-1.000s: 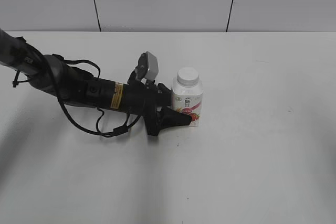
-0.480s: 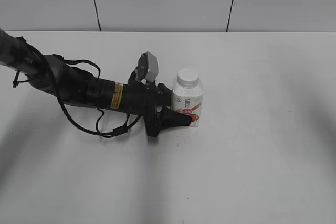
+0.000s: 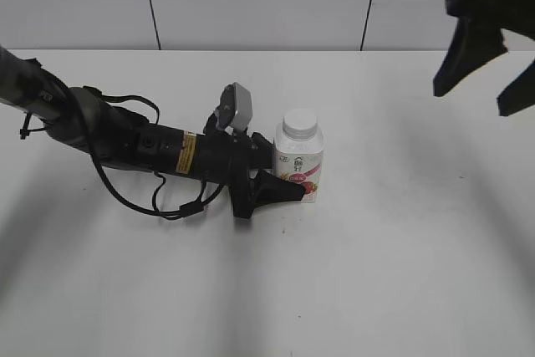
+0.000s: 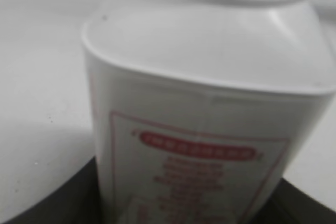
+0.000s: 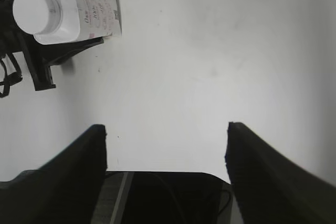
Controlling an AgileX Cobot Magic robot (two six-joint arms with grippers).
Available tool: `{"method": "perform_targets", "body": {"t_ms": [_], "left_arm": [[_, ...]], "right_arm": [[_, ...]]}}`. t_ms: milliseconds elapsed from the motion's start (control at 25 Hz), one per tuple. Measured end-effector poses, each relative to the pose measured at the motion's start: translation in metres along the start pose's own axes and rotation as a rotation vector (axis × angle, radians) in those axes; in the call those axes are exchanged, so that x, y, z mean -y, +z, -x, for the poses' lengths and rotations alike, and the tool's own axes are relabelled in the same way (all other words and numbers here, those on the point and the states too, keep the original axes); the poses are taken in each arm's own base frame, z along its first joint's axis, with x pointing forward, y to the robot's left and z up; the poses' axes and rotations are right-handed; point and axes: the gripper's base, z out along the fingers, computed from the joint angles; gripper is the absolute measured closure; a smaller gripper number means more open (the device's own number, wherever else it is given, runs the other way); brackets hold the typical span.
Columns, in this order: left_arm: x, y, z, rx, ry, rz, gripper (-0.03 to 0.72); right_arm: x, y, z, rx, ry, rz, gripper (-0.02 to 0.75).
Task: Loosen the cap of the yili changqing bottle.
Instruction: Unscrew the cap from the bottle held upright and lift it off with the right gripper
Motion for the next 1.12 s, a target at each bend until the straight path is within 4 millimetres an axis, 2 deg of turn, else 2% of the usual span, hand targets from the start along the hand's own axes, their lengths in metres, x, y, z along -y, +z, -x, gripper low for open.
{"method": "perform_targets", "body": {"t_ms": [360, 640, 760, 1120], "left_arm": [[0.000, 0.000, 0.000, -0.001, 0.000, 0.001, 0.272], [0.000, 0.000, 0.000, -0.004, 0.003, 0.000, 0.274], [0.000, 0.000, 0.000, -0.006, 0.005, -0.002, 0.274], [0.000, 0.000, 0.000, -0.007, 0.005, -0.003, 0.274]], "right_arm": [[-0.054, 0.039, 0.039, -0.037, -0.069, 0.010, 0.185], [-0.089, 0.086, 0.058, -0.096, -0.135, -0.008, 0.184], [-0.098, 0.104, 0.063, -0.115, -0.149, -0.015, 0.186], [-0.101, 0.129, 0.069, -0.147, -0.138, -0.033, 0.186]]}}
